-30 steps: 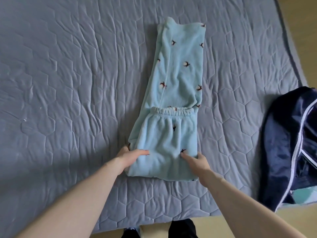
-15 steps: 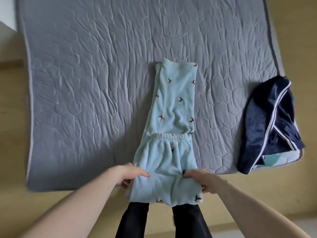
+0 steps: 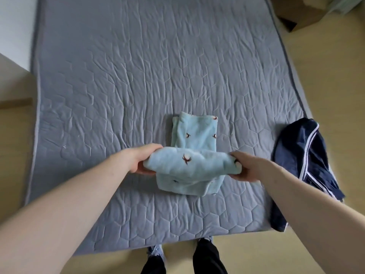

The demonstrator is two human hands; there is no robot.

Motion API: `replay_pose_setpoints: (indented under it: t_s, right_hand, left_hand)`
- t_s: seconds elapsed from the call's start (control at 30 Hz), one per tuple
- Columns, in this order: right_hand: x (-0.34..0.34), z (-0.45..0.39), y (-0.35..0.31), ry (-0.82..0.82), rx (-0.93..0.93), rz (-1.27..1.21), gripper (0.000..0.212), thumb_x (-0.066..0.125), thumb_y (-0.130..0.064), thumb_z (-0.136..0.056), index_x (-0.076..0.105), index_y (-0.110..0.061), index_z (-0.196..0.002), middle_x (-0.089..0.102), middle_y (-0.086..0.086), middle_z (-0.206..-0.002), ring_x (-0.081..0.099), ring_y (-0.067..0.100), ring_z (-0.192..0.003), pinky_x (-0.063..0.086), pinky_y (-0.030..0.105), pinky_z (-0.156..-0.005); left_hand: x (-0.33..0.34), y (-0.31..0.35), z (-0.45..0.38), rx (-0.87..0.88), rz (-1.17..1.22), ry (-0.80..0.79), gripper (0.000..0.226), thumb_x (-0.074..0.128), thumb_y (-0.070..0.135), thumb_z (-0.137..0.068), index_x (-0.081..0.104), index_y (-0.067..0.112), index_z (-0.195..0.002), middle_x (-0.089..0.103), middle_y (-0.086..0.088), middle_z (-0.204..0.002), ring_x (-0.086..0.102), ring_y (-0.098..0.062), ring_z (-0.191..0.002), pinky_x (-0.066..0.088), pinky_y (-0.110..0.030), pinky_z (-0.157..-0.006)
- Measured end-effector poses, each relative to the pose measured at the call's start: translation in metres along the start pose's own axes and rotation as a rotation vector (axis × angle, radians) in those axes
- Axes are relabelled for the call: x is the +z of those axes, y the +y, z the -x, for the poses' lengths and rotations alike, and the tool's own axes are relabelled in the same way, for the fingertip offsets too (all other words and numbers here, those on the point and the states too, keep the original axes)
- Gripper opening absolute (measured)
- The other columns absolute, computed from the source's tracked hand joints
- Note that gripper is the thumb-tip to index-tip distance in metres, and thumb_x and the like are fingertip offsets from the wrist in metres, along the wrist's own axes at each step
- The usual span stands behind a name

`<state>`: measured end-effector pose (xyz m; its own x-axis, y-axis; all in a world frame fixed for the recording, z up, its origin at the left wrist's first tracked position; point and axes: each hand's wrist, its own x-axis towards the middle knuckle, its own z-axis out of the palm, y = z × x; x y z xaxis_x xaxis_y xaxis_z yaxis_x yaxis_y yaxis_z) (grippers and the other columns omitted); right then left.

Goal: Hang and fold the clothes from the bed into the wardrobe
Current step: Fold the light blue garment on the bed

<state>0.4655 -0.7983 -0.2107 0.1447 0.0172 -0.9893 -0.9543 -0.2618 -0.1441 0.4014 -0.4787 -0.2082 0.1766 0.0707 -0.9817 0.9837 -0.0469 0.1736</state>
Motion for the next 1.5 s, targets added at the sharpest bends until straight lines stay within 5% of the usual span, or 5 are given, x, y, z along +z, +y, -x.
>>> replay_pose_setpoints:
  t_s: [0.27,0.5,0.87,1.2,1.5]
  right_hand:
    - [0.005,-0.069,-0.083,0.131,-0.317,-0.348,0.038,0.057,-0.039,-0.101,0.060,-0.012,-0.128,0.068,0.015,-0.121,0.077,0.028,-0.071,0.064,0.039,-0.061]
    - [0.037,-0.133,0.011,0.336,-0.170,0.020,0.072,0.073,-0.050,-0.078,0.053,-0.010,-0.135,0.065,0.013,-0.123,0.067,0.031,-0.107,0.059,0.047,-0.092]
    - [0.075,-0.195,0.105,0.206,-0.120,-0.237,0.070,0.095,-0.039,-0.065,0.061,-0.024,-0.124,0.070,-0.005,-0.113,0.067,0.016,-0.103,0.058,0.043,-0.096]
    - [0.006,-0.204,0.088,0.387,-0.284,-0.529,0.023,0.069,-0.007,-0.076,0.070,-0.017,-0.097,0.072,0.003,-0.091,0.066,0.018,-0.078,0.056,0.035,-0.071]
    - [-0.003,-0.213,0.068,0.240,-0.436,-0.589,0.036,0.076,-0.015,-0.089,0.064,-0.026,-0.121,0.076,-0.001,-0.110,0.075,0.019,-0.096,0.062,0.037,-0.083]
  left_hand:
    - [0.012,0.067,-0.073,0.192,0.349,0.180,0.044,0.046,0.050,-0.101,0.064,0.012,-0.115,0.071,-0.012,-0.109,0.071,-0.029,-0.093,0.062,-0.041,-0.077]
    - [0.028,0.096,-0.128,0.649,-0.485,0.786,0.057,0.067,0.038,-0.088,0.046,0.017,-0.137,0.045,-0.007,-0.142,0.050,-0.031,-0.127,0.043,-0.040,-0.102]
    - [0.059,0.247,-0.175,0.505,-1.388,0.423,0.148,0.085,0.068,-0.054,-0.011,0.030,-0.161,0.022,0.001,-0.169,0.016,-0.030,-0.156,0.016,-0.055,-0.125]
    - [0.026,0.200,-0.181,0.065,-0.778,-0.014,0.055,0.078,0.033,-0.064,0.074,0.001,-0.109,0.075,-0.024,-0.105,0.072,-0.041,-0.095,0.057,-0.045,-0.092]
    - [0.044,0.155,-0.221,0.351,-0.600,0.214,0.107,0.080,0.046,-0.044,0.048,0.026,-0.144,0.063,-0.001,-0.129,0.064,-0.024,-0.108,0.052,-0.041,-0.101]
